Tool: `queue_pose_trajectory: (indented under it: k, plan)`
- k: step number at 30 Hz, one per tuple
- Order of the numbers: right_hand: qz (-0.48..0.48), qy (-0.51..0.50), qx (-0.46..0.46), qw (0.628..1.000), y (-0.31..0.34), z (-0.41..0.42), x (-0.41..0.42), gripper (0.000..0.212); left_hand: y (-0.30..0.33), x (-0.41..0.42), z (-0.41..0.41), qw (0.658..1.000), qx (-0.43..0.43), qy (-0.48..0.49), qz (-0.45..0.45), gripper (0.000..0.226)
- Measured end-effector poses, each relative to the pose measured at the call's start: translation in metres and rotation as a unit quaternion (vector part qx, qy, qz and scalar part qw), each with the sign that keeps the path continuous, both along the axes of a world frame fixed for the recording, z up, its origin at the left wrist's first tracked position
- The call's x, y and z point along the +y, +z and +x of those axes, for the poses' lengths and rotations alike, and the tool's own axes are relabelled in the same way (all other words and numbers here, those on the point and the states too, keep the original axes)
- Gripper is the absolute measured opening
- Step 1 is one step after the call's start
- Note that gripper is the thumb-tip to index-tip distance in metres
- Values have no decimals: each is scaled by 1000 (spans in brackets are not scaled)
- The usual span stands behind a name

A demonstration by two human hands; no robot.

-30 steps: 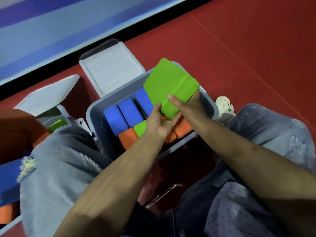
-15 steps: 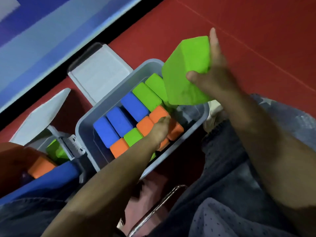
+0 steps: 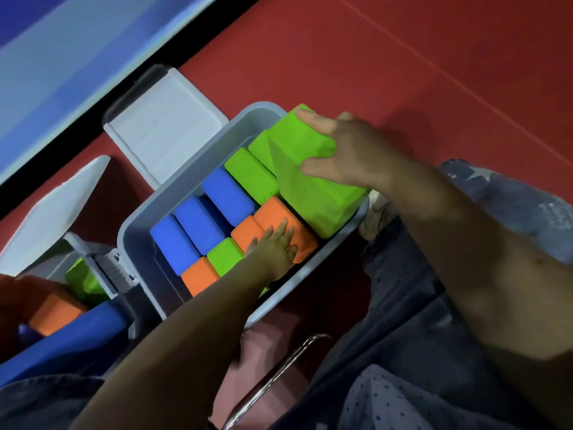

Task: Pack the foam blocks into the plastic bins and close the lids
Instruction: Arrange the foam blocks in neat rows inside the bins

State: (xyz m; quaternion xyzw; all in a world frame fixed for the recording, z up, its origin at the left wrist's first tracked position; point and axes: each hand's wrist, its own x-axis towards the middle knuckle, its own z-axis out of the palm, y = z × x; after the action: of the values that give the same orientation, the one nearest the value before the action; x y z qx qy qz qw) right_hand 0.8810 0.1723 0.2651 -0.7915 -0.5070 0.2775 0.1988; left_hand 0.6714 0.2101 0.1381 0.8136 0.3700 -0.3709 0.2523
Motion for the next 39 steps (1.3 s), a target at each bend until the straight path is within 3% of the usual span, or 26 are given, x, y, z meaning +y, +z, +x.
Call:
queue_pose_trajectory:
  k: [8,11,13,15,17,19,22,27,31,39]
  plan:
    - [-55,35,29,997,-39,-11,10,84,-10,-2,-4,1000,10,11,-18,58]
    - [-103,49,46,992,-61,-9,8,90,3,-4,4,991,-36,105,-78,54]
    - [-120,55,41,990,-73,-13,5,92,21,0,14,943,-121,289,-112,53]
    - [-127,55,32,990,-81,-20,3,92,39,12,27,885,-230,404,-37,53]
    - [-141,50,52,987,-88,-30,0,92,52,22,34,868,-316,376,69,52]
    - [-148,44,61,986,-94,-38,0,91,59,31,39,907,-330,245,93,53]
    - [-151,62,52,985,-89,-36,5,89,64,37,41,962,-255,66,67,61]
    - [-130,72,14,989,-74,-14,2,82,69,35,26,960,-249,-25,122,56]
    - [-191,88,3,978,-96,-20,-10,89,56,27,16,978,-180,-72,82,64]
    - [-196,50,47,978,-127,-19,-6,81,23,48,30,988,-73,-134,28,74]
